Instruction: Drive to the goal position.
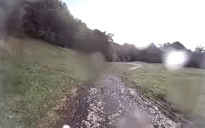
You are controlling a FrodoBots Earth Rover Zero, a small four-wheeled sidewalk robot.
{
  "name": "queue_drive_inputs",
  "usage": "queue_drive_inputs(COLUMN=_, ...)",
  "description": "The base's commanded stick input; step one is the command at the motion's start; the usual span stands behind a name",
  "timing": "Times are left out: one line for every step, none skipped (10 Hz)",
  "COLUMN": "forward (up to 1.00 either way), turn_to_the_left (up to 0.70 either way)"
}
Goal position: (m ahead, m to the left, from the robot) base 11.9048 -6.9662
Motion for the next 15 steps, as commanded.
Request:
queue_drive_inputs(forward=0.70, turn_to_the_left=0.00)
queue_drive_inputs(forward=0.70, turn_to_the_left=0.00)
queue_drive_inputs(forward=0.70, turn_to_the_left=0.00)
queue_drive_inputs(forward=0.70, turn_to_the_left=0.00)
queue_drive_inputs(forward=0.70, turn_to_the_left=0.00)
queue_drive_inputs(forward=0.70, turn_to_the_left=0.00)
queue_drive_inputs(forward=0.70, turn_to_the_left=0.00)
queue_drive_inputs(forward=0.70, turn_to_the_left=0.00)
queue_drive_inputs(forward=0.70, turn_to_the_left=0.00)
queue_drive_inputs(forward=0.70, turn_to_the_left=0.00)
queue_drive_inputs(forward=0.70, turn_to_the_left=0.00)
queue_drive_inputs(forward=0.70, turn_to_the_left=0.00)
queue_drive_inputs(forward=0.70, turn_to_the_left=0.00)
queue_drive_inputs(forward=0.70, turn_to_the_left=0.00)
queue_drive_inputs(forward=0.70, turn_to_the_left=0.00)
